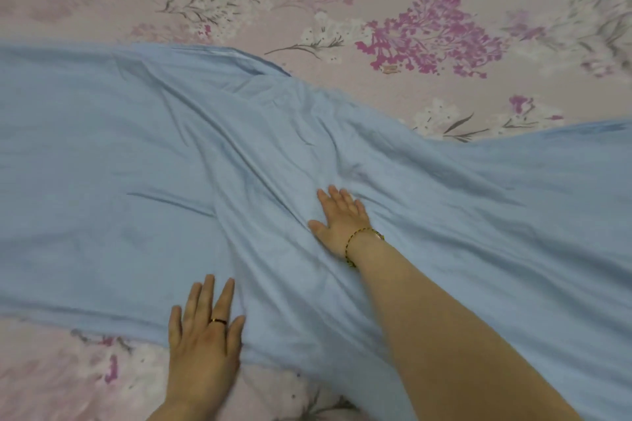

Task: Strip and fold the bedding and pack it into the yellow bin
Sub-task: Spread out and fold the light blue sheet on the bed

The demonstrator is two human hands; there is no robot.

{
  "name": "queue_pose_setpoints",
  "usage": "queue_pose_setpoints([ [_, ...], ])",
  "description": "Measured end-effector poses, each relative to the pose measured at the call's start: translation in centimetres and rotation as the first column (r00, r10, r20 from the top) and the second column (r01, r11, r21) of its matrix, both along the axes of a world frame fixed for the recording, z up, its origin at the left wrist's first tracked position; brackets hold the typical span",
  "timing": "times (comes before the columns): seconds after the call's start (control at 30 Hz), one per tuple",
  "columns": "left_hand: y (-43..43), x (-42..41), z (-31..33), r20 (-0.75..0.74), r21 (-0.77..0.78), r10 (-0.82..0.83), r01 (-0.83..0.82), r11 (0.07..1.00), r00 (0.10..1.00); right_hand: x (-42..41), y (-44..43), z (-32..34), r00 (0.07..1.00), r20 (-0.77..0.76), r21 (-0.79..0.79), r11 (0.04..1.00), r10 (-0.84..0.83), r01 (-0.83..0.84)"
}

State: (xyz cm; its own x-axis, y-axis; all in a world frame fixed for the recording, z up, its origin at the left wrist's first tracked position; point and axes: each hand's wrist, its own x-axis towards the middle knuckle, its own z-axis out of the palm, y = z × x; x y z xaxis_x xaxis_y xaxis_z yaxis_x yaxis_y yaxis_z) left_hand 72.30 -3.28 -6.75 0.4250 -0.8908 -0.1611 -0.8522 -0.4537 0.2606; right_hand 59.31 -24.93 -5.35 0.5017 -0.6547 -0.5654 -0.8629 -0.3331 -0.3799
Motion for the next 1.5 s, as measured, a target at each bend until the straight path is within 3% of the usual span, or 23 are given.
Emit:
queue_pose_setpoints([
  [0.07,2.7,-3.2,0.6,0.041,0.035,-0.011,0.01,0.999,0.999,-4.3,1.5,1.8,0.995,-0.013,0.061,0.993,0.103,-0.102],
  [0.17,3.9,-6.3,1.3,0.111,0.14,-0.075,0.059,0.988,0.991,-12.7,5.9,3.5,0.997,-0.03,0.156,0.986,0.069,-0.063],
  [0.33,2.5,-7.4,2.9,0.132,0.129,-0.168,0.151,0.98,0.977,-20.6,11.7,4.7,0.988,-0.153,0.195,0.981,0.021,0.01],
  [0.43,1.1,-6.8,3.3,0.168,0.037,-0.221,0.218,0.975,0.961,-21.6,13.2,4.3,0.985,-0.172,-0.011,1.0,0.013,-0.015],
  [0.53,-0.1,-5.9,2.8,0.172,-0.001,-0.303,0.307,0.952,0.938,-22.5,14.9,2.8,0.969,-0.247,-0.02,1.0,0.004,-0.009],
  [0.7,-1.8,-5.6,3.0,0.232,-0.034,-0.421,0.44,0.898,0.877,-22.7,15.9,1.2,0.99,-0.122,-0.211,0.973,0.067,-0.091],
  [0.77,-2.1,-5.6,3.6,0.2,-0.007,-0.435,0.446,0.895,0.878,-22.0,16.8,1.3,0.973,-0.089,-0.291,0.929,0.213,-0.23],
  [0.83,-1.8,-5.7,4.1,0.157,-0.012,-0.433,0.44,0.898,0.887,-21.8,17.5,0.9,0.914,-0.088,-0.461,0.797,0.396,-0.39],
  [0.9,-1.0,-5.6,4.2,0.147,-0.05,-0.412,0.423,0.905,0.899,-22.0,17.3,-0.1,0.917,-0.086,-0.598,0.716,0.39,-0.361],
  [1.0,0.3,-5.4,4.9,0.131,-0.101,-0.376,0.39,0.915,0.917,-22.7,16.0,-0.7,0.969,-0.047,-0.667,0.715,0.242,-0.211],
  [1.13,1.6,-5.5,5.4,0.036,-0.024,-0.412,0.413,0.91,0.91,-23.2,14.3,2.1,0.981,0.139,-0.544,0.838,0.139,-0.041],
  [1.23,1.9,-6.0,6.5,-0.065,0.149,-0.402,0.407,0.901,0.913,-23.3,14.9,2.7,0.971,0.159,-0.344,0.932,0.179,-0.115],
  [1.33,1.1,-6.2,7.8,-0.155,0.306,-0.374,0.404,0.862,0.915,-23.8,14.5,2.4,0.971,0.092,-0.224,0.954,0.222,-0.197],
  [1.43,0.0,-5.4,7.0,-0.267,0.224,-0.299,0.36,0.905,0.916,-23.9,12.7,3.3,0.959,0.135,-0.273,0.94,0.249,-0.205],
  [1.5,-2.2,-5.7,6.8,-0.268,0.065,-0.31,0.338,0.939,0.912,-23.2,11.4,3.6,0.973,0.128,-0.277,0.949,0.191,-0.15],
])
